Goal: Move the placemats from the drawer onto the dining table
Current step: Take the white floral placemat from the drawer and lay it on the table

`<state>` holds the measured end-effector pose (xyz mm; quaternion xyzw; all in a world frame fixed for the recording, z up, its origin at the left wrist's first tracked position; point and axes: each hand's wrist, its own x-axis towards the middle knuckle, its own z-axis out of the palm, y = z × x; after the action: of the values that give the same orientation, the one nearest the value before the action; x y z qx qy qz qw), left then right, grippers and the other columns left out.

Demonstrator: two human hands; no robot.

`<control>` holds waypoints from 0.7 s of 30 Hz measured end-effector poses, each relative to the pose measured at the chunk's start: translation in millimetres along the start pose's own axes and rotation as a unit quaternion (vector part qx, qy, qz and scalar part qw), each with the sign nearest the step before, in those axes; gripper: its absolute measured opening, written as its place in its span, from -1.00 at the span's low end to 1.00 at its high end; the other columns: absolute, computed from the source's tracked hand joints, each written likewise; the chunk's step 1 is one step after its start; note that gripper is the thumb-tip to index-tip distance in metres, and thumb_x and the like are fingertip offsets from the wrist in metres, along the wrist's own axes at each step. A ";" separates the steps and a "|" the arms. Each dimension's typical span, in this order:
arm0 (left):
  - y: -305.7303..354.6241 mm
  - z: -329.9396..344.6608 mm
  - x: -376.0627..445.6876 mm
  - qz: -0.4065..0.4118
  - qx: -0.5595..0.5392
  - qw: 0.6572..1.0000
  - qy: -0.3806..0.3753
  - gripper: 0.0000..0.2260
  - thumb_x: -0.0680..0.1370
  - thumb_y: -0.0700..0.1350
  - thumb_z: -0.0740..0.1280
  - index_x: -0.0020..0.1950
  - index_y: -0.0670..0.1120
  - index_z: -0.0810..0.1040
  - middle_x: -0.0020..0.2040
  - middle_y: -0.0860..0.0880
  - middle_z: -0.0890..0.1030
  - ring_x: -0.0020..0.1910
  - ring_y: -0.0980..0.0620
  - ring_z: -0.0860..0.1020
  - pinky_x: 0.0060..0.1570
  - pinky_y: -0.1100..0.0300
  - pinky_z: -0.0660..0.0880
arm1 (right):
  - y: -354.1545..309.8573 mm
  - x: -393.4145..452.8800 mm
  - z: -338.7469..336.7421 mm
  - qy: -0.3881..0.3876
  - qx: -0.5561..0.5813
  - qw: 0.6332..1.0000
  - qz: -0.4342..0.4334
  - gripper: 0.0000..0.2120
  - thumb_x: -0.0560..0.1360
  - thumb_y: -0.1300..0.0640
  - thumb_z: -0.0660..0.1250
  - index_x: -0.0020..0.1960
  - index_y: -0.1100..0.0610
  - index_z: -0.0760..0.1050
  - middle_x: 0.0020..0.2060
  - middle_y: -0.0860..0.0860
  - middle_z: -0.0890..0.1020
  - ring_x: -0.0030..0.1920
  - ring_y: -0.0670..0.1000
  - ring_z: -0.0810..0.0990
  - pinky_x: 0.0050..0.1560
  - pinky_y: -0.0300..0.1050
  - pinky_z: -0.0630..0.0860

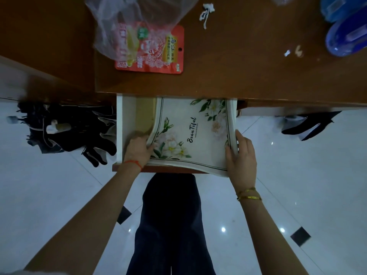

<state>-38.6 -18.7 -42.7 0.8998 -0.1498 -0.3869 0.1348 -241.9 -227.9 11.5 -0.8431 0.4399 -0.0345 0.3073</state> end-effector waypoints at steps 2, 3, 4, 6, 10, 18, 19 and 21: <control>4.6 -5.7 -11.2 0.002 -0.038 0.999 0.001 -0.76 0.53 -0.15 0.35 0.14 -0.23 0.58 0.03 -0.25 0.62 -0.01 -0.21 0.58 0.00 0.12 0.46 | -5.2 -3.6 -5.0 -0.017 0.017 1.000 0.017 -0.53 0.56 0.15 0.26 0.44 0.13 0.28 0.21 0.09 0.48 0.18 0.06 0.47 0.19 -0.15 0.42; 7.8 -8.9 -18.1 0.003 -0.059 0.998 0.000 -0.76 0.53 -0.19 0.35 0.17 -0.23 0.57 0.07 -0.23 0.62 0.03 -0.20 0.58 0.03 0.15 0.44 | -7.4 -5.4 -7.7 -0.025 0.030 0.999 0.025 -0.53 0.56 0.16 0.25 0.45 0.12 0.27 0.22 0.09 0.48 0.18 0.05 0.47 0.20 -0.14 0.42; 10.8 -12.1 -25.4 0.001 -0.080 0.997 -0.003 -0.75 0.53 -0.22 0.35 0.19 -0.23 0.56 0.11 -0.21 0.62 0.08 -0.19 0.57 0.07 0.18 0.41 | -9.2 -7.1 -10.2 -0.031 0.039 0.998 0.032 -0.53 0.56 0.17 0.25 0.45 0.12 0.27 0.22 0.09 0.47 0.18 0.05 0.47 0.21 -0.12 0.43; 14.8 -18.5 -40.0 0.002 -0.114 0.993 -0.012 -0.74 0.52 -0.24 0.34 0.20 -0.23 0.55 0.14 -0.18 0.62 0.13 -0.17 0.57 0.12 0.19 0.39 | -12.9 -10.8 -14.8 -0.035 0.045 0.997 0.048 -0.57 0.55 0.20 0.25 0.41 0.14 0.31 0.19 0.09 0.48 0.15 0.06 0.48 0.17 -0.13 0.43; 19.8 -31.5 -69.4 0.001 -0.136 0.990 -0.032 -0.74 0.52 -0.24 0.34 0.21 -0.23 0.54 0.17 -0.20 0.61 0.17 -0.18 0.55 0.19 0.11 0.43 | -22.0 -19.8 -25.8 -0.039 0.042 0.995 0.085 -0.67 0.54 0.27 0.26 0.29 0.21 0.40 0.11 0.13 0.51 0.06 0.10 0.49 0.02 -0.16 0.40; 35.9 -64.2 -145.2 -0.015 -0.171 0.985 -0.033 -0.66 0.58 -0.26 0.25 0.35 -0.21 0.34 0.23 -0.26 0.50 0.20 -0.21 0.48 0.25 0.07 0.39 | -57.4 -60.1 -80.5 -0.051 0.082 0.994 0.058 -0.74 0.48 0.40 0.23 0.14 0.23 0.41 -0.01 0.03 0.44 -0.14 -0.07 0.40 -0.19 -0.40 0.30; 41.1 -71.9 -158.1 -0.009 -0.174 0.984 -0.030 -0.66 0.58 -0.26 0.24 0.35 -0.21 0.33 0.21 -0.25 0.50 0.17 -0.19 0.49 0.20 0.12 0.40 | -62.2 -67.6 -90.9 -0.048 0.088 0.993 0.056 -0.75 0.48 0.40 0.22 0.13 0.22 0.41 -0.02 0.03 0.45 -0.15 -0.08 0.40 -0.20 -0.40 0.29; 51.3 -89.4 -185.6 0.006 -0.188 0.982 -0.028 -0.69 0.59 -0.26 0.23 0.33 -0.19 0.34 0.14 -0.17 0.53 0.06 -0.10 0.51 0.06 0.19 0.40 | -72.3 -84.2 -115.8 -0.040 0.113 0.991 0.061 -0.75 0.48 0.41 0.21 0.11 0.18 0.38 -0.06 0.04 0.49 -0.20 -0.06 0.43 -0.24 -0.42 0.31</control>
<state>-103.0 15.0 156.9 0.8465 -0.0835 -0.4320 0.2998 -279.3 -189.5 162.7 -0.7753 0.4711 -0.0319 0.4194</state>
